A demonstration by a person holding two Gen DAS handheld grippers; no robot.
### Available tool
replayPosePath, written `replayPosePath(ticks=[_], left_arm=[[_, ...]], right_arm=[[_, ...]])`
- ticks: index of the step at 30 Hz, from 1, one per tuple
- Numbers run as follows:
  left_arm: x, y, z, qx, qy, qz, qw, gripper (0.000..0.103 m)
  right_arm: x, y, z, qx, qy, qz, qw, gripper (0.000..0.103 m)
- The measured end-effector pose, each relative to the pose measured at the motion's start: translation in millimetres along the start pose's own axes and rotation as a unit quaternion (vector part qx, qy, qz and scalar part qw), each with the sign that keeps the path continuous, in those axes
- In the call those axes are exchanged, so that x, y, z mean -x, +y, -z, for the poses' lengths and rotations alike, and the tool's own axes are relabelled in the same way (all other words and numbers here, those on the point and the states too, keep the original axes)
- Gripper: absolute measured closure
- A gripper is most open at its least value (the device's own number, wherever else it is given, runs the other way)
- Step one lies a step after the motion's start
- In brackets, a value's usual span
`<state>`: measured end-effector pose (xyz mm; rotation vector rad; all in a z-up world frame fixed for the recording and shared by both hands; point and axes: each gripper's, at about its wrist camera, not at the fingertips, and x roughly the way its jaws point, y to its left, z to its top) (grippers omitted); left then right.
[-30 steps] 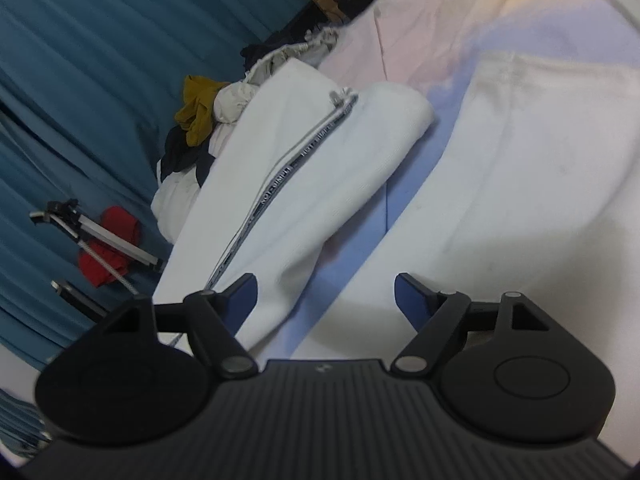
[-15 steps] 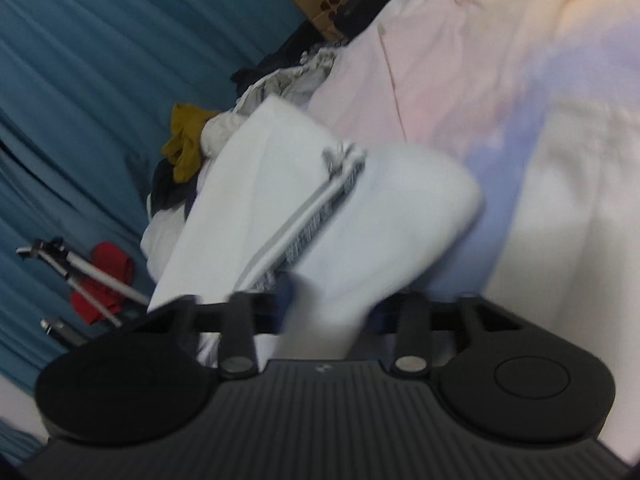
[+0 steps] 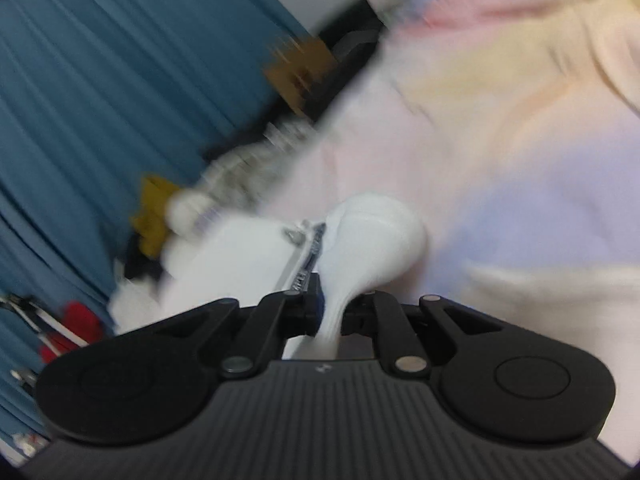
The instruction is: Fold clothes
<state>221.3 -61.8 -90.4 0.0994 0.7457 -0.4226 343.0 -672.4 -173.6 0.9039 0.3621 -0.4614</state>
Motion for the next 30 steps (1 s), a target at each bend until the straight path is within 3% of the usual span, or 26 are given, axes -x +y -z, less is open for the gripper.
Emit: replayPosePath(ticks=[9, 14, 19, 23, 26, 28, 30], left_arm=[[-4, 0, 7, 0.02, 0.004, -0.004, 0.9998, 0.09], [30, 11, 11, 0.093, -0.007, -0.007, 0.9956, 0.078], [88, 27, 26, 0.193, -0.004, -0.016, 0.981, 0.059], [147, 42, 48, 0.281, 0.015, -0.027, 0.9593, 0.038], [189, 58, 70, 0.348, 0.04, -0.035, 0.9361, 0.031], [212, 71, 87, 0.401, 0.059, -0.034, 0.9133, 0.025], [228, 84, 105, 0.466, 0.077, -0.029, 0.8812, 0.025]], right_arm=[[3, -7, 10, 0.014, 0.015, 0.025, 0.999, 0.089], [44, -5, 16, 0.031, 0.04, 0.03, 0.998, 0.088], [101, 7, 30, 0.074, 0.071, 0.033, 0.994, 0.088], [146, 11, 34, 0.088, 0.089, 0.013, 0.992, 0.088], [174, 11, 34, 0.098, 0.091, 0.008, 0.991, 0.088], [184, 9, 36, 0.101, 0.091, 0.014, 0.991, 0.088], [186, 6, 38, 0.109, 0.094, 0.024, 0.989, 0.088]])
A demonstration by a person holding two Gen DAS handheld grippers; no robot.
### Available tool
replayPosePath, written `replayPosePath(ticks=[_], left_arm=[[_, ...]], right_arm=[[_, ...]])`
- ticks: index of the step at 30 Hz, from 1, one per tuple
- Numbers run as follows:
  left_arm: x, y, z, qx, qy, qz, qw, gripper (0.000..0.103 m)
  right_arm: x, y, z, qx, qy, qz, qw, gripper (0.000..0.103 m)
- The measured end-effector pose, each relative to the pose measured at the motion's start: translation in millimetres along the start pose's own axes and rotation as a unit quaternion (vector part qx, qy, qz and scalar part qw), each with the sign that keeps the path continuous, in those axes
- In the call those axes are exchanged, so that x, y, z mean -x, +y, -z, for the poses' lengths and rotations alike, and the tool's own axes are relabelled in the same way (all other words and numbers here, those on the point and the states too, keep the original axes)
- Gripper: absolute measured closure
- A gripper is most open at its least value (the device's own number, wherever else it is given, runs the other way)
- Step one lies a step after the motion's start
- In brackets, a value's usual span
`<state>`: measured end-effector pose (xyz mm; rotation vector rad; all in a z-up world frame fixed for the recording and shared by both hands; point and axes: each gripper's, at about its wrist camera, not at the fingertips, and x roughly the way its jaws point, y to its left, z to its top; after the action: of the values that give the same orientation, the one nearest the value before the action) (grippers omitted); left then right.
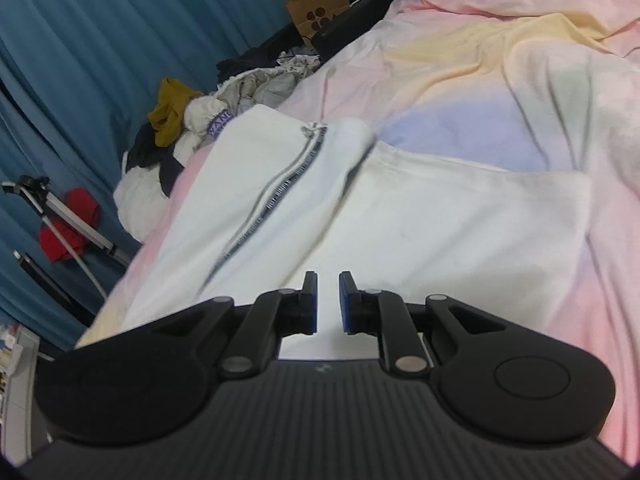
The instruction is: Fold clothes
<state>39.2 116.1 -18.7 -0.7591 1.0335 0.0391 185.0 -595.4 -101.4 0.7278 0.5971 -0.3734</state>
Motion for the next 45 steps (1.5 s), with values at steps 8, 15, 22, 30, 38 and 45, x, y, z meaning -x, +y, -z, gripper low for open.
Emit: replayPosePath(ticks=[8, 15, 22, 30, 38, 45], left_arm=[[-1, 49, 30, 0.157, 0.067, -0.009, 0.9854, 0.013], [-35, 41, 48, 0.18, 0.057, -0.096, 0.9773, 0.012], [-34, 71, 59, 0.256, -0.019, -0.097, 0.9616, 0.023], [21, 82, 54, 0.232, -0.119, 0.011, 0.9652, 0.086], [35, 53, 53, 0.131, -0.22, 0.097, 0.9618, 0.087], [22, 44, 61, 0.13, -0.222, 0.09, 0.962, 0.085]], right_arm=[[-26, -16, 10, 0.016, 0.027, 0.059, 0.998, 0.088], [-24, -35, 14, -0.012, 0.019, 0.088, 0.996, 0.088], [-9, -52, 8, -0.055, -0.022, 0.117, 0.991, 0.088], [32, -90, 3, -0.16, -0.126, 0.162, 0.965, 0.036], [7, -114, 10, -0.206, -0.079, 0.129, 0.967, 0.036], [-20, -91, 8, -0.137, -0.079, 0.124, 0.98, 0.085]])
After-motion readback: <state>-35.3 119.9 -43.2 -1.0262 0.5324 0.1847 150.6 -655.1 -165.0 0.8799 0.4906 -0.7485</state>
